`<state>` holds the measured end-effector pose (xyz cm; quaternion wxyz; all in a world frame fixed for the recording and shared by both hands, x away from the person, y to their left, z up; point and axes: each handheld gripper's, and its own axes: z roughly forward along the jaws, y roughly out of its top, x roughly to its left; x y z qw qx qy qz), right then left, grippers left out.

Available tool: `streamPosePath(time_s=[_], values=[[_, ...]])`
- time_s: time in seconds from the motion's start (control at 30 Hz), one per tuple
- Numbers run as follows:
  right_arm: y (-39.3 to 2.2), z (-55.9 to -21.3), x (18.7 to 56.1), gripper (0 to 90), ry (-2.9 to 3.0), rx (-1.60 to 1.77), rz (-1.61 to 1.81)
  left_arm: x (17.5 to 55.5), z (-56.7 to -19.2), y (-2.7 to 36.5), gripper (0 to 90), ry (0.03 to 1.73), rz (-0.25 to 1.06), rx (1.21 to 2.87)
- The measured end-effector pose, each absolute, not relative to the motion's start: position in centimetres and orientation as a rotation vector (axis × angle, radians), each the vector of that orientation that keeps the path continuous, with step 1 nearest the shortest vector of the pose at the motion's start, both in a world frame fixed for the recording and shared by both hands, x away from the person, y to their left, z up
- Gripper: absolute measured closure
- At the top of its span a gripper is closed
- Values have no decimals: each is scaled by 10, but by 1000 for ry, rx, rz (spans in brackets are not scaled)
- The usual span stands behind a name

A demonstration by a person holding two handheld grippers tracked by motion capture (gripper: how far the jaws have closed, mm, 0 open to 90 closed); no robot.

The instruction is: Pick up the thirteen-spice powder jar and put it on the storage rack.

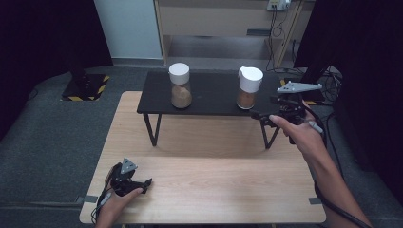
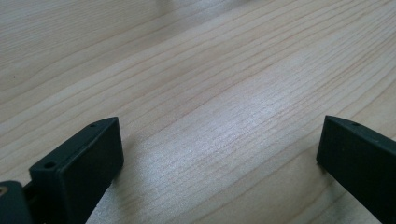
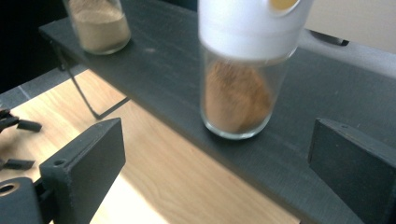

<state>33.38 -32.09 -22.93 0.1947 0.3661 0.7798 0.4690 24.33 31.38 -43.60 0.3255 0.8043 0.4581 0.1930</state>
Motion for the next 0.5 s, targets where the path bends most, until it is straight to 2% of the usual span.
streamPosePath(time_s=[0.5], values=[[-317,-256,299,51,2205,1023,1329,246,-436,313,0,1189,501,2114]])
